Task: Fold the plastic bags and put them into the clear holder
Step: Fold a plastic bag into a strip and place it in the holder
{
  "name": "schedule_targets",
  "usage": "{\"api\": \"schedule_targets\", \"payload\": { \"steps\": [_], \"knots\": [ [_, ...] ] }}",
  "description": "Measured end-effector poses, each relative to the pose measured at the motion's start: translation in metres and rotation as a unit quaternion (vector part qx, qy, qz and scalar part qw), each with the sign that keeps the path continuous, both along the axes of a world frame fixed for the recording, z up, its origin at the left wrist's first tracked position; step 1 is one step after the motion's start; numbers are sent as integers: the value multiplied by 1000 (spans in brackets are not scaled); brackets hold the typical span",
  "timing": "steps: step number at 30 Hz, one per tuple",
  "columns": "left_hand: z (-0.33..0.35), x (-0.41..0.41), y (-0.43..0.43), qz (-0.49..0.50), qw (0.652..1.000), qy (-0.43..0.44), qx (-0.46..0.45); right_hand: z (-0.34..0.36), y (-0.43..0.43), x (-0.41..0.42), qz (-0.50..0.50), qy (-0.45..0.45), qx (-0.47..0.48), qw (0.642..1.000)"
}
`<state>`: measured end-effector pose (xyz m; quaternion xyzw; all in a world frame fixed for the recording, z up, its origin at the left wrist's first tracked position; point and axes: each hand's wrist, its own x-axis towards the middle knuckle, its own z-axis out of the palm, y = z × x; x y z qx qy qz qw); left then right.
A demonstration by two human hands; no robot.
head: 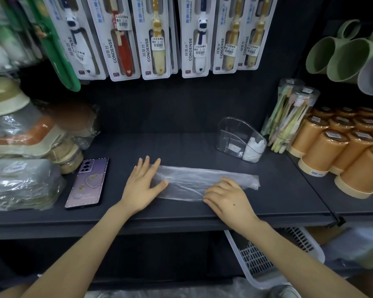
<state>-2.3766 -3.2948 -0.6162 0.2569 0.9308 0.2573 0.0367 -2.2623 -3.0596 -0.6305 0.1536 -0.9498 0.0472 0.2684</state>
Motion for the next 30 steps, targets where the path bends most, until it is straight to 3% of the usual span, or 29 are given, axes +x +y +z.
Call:
{"api": "schedule_targets", "payload": {
  "steps": [4,8,12,18,23,30],
  "knots": [
    [7,21,-20,-62,991,66,99,2,3,13,1,-35,-58,998],
    [2,39,-37,-133,985,68,80,10,8,29,7,-88,-117,989],
    [-4,42,-36,-87,990,63,96,20,13,35,-9,-172,-176,969],
    [-3,34,-23,51,983,-48,172,34,17,11,-68,-286,-303,906],
    [-5,24,-13,121,979,-59,151,49,20,-7,-84,-338,-379,857],
    [0,23,-4,174,977,-58,110,39,29,-21,-143,-340,-345,863]
  ]
}}
